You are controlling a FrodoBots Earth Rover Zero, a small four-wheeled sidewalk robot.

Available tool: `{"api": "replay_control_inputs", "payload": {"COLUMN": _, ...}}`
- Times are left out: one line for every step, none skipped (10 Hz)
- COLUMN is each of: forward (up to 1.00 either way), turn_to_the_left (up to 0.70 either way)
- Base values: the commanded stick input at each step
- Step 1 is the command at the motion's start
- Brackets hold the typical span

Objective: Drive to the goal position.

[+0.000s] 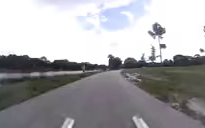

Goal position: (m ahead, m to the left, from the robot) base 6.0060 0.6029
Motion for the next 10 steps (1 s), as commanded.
{"api": "replay_control_inputs", "payload": {"forward": 0.85, "turn_to_the_left": 0.00}}
{"api": "replay_control_inputs", "payload": {"forward": 0.85, "turn_to_the_left": 0.00}}
{"api": "replay_control_inputs", "payload": {"forward": 0.85, "turn_to_the_left": 0.00}}
{"api": "replay_control_inputs", "payload": {"forward": 0.85, "turn_to_the_left": 0.00}}
{"api": "replay_control_inputs", "payload": {"forward": 0.85, "turn_to_the_left": 0.00}}
{"api": "replay_control_inputs", "payload": {"forward": 0.85, "turn_to_the_left": 0.00}}
{"api": "replay_control_inputs", "payload": {"forward": 0.85, "turn_to_the_left": 0.00}}
{"api": "replay_control_inputs", "payload": {"forward": 0.85, "turn_to_the_left": 0.00}}
{"api": "replay_control_inputs", "payload": {"forward": 0.85, "turn_to_the_left": 0.00}}
{"api": "replay_control_inputs", "payload": {"forward": 0.85, "turn_to_the_left": 0.00}}
